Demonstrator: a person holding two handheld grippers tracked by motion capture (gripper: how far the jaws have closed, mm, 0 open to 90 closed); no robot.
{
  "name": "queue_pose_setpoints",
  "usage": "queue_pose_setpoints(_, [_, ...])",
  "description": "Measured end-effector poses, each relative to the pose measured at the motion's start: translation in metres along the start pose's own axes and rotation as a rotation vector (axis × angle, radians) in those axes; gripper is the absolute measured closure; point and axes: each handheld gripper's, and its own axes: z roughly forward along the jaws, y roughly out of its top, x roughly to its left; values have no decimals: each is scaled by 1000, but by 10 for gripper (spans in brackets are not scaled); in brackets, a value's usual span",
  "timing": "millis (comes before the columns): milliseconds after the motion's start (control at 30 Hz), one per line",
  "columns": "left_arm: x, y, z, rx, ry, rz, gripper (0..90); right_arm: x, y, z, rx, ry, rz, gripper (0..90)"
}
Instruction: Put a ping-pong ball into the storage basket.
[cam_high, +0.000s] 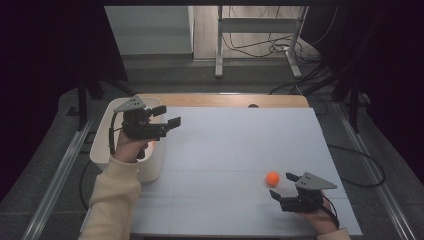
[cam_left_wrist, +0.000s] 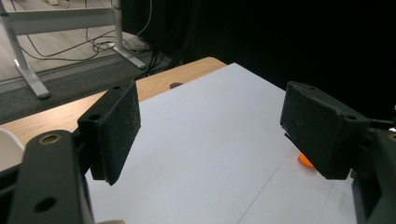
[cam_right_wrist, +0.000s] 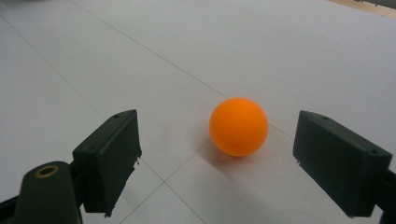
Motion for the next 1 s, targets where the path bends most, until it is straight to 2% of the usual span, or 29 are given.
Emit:
queue_pose_setpoints(233, [-9,0,5,1,-21,13,208,0,1,1,0,-1,-6,156])
queue_pose_setpoints(1000, [-37,-4,35,78,-89,72,206,0,1,0,-10,1,-3,155])
